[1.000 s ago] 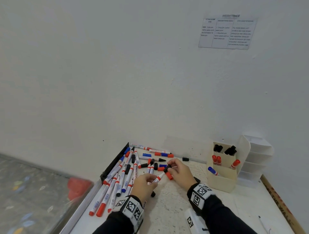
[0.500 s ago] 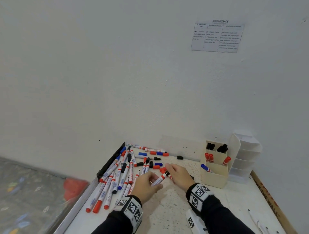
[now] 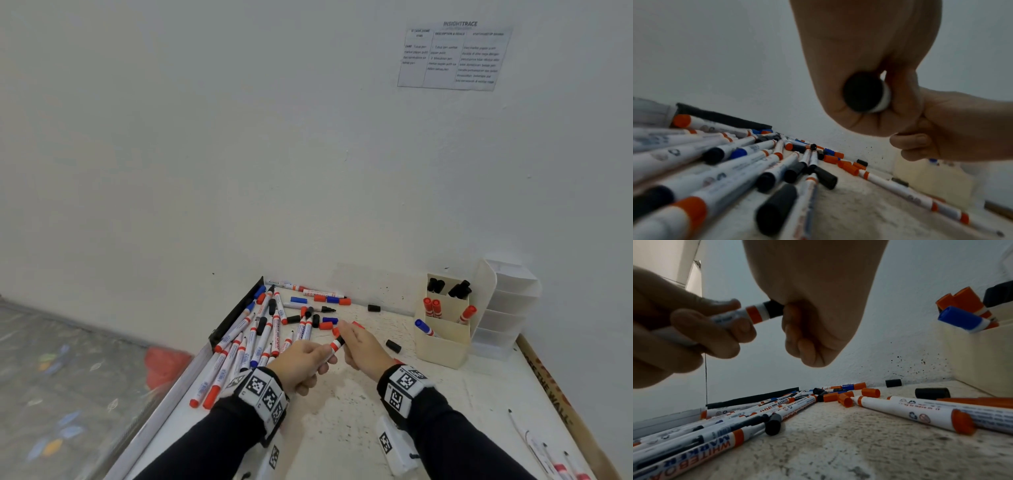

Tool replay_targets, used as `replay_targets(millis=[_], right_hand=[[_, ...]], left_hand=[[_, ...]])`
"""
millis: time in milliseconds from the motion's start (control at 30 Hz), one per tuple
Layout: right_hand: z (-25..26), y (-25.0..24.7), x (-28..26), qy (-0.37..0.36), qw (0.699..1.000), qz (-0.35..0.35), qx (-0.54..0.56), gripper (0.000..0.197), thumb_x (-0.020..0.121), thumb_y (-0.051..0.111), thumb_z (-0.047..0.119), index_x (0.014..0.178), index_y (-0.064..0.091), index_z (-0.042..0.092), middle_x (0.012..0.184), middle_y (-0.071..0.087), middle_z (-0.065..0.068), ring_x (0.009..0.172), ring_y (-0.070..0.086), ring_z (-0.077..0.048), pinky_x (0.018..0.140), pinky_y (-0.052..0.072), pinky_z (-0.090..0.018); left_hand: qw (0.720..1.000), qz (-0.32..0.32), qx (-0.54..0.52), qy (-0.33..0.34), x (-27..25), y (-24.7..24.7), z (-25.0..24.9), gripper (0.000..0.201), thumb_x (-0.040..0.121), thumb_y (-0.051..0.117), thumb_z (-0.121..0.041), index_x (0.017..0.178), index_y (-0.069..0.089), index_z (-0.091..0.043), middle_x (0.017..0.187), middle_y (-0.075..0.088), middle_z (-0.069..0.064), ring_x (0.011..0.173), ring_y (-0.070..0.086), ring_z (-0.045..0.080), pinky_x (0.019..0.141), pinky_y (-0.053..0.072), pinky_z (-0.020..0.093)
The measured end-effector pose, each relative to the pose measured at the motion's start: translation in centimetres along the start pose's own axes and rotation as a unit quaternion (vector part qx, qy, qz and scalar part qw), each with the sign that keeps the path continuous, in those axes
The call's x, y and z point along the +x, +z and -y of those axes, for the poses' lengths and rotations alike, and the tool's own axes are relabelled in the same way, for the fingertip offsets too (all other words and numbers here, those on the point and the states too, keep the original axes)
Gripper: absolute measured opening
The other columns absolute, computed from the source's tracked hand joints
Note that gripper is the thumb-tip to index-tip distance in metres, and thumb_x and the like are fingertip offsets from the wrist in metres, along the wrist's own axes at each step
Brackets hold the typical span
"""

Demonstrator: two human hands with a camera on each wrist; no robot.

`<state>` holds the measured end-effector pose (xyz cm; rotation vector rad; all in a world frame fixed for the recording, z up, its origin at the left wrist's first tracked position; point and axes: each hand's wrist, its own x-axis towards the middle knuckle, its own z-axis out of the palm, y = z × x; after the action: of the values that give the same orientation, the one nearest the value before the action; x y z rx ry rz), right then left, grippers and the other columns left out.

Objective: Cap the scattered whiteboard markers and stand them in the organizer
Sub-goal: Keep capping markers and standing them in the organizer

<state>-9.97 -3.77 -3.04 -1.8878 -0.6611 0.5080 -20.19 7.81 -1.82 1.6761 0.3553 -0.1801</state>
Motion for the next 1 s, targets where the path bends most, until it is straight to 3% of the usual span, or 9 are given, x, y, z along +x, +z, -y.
replay_targets(millis=[100,167,267,333,433,567,667,833,1000], right_hand=[[-0.3,0.3,0.0,-0.014,0.999,0.011,-0.049,0.034,0.098,0.033,0.038,0.078,0.048,0.015,0.059,0.038,0.003,0.048,0.034,-0.008,0.047,0.031,-0.02],[-0.5,0.3,0.1,-0.022,0.997,0.0,-0.078,0.033,0.098,0.034,0.038,0.08,0.05,0.015,0.061,0.04,0.003,0.051,0.036,-0.009,0.051,0.033,-0.021],[-0.6,-0.2,0.3,-0.028,0.995,-0.051,-0.085,0.034,0.098,0.034,0.038,0.085,0.052,0.013,0.065,0.042,0.002,0.055,0.037,-0.01,0.055,0.034,-0.021],[-0.6,-0.8,0.3,-0.029,0.993,-0.081,-0.085,0.032,0.097,0.034,0.038,0.083,0.051,0.014,0.066,0.046,0.003,0.056,0.041,-0.009,0.057,0.036,-0.021],[-0.6,-2.0,0.3,-0.042,0.988,-0.121,-0.089,0.032,0.097,0.036,0.037,0.089,0.051,0.01,0.074,0.055,-0.004,0.061,0.047,-0.014,0.061,0.041,-0.027],[0.1,-4.5,-0.1,-0.075,0.979,-0.178,-0.073,0.02,0.097,0.039,0.031,0.093,0.049,0.014,0.083,0.059,-0.004,0.061,0.052,-0.015,0.053,0.041,-0.017],[0.5,-7.4,-0.1,-0.081,0.97,-0.215,-0.082,0.018,0.097,0.042,0.025,0.104,0.048,0.01,0.085,0.061,-0.005,0.062,0.057,-0.014,0.055,0.046,-0.019],[0.1,-13.0,-0.3,-0.062,0.952,-0.283,-0.103,0.02,0.097,0.043,0.016,0.113,0.049,0.006,0.096,0.063,-0.011,0.08,0.06,-0.023,0.077,0.051,-0.036],[-0.6,-17.7,-0.8,-0.034,0.914,-0.398,-0.068,0.023,0.097,0.04,0.015,0.117,0.047,0.004,0.104,0.062,-0.017,0.094,0.062,-0.031,0.073,0.047,-0.034]], left_hand=[[0.991,-0.025,0.128,0.009,-0.3,-0.6,0.4,0.032,0.098,0.038,-0.036,0.099,0.061,-0.013,0.076,0.057,-0.003,0.058,0.051,0.008,0.06,0.047,0.023],[0.97,-0.075,0.23,0.007,-0.3,-1.1,0.9,0.036,0.099,0.032,-0.04,0.098,0.059,-0.016,0.083,0.055,-0.001,0.07,0.048,0.01,0.073,0.043,0.026],[0.941,-0.173,0.289,-0.038,-0.2,-2.0,2.1,0.019,0.099,0.035,-0.028,0.101,0.049,-0.015,0.095,0.05,0.002,0.082,0.048,0.014,0.076,0.04,0.025],[0.922,-0.189,0.324,-0.092,-0.6,-2.4,2.9,0.011,0.093,0.047,-0.022,0.1,0.047,-0.014,0.097,0.05,0.002,0.084,0.048,0.014,0.073,0.042,0.023],[0.907,-0.149,0.366,-0.146,-0.9,-2.4,3.6,0.034,0.087,0.059,-0.031,0.113,0.052,-0.009,0.095,0.052,0.002,0.082,0.051,0.014,0.06,0.041,0.017],[0.888,-0.134,0.411,-0.156,-0.5,-1.4,4.1,0.052,0.079,0.068,-0.041,0.117,0.053,-0.009,0.102,0.058,0.003,0.084,0.053,0.013,0.08,0.049,0.021],[0.87,-0.146,0.444,-0.157,0.1,-0.9,4.3,0.051,0.081,0.066,-0.041,0.119,0.051,-0.011,0.1,0.056,0.001,0.084,0.053,0.013,0.084,0.049,0.022],[0.869,-0.164,0.443,-0.144,1.6,-0.4,4.2,0.039,0.09,0.055,-0.033,0.122,0.049,-0.011,0.1,0.053,0.0,0.087,0.052,0.012,0.086,0.048,0.021],[0.896,-0.162,0.392,-0.132,3.4,0.6,3.6,0.035,0.089,0.054,-0.039,0.112,0.054,-0.013,0.09,0.054,-0.003,0.082,0.055,0.01,0.077,0.048,0.018]])
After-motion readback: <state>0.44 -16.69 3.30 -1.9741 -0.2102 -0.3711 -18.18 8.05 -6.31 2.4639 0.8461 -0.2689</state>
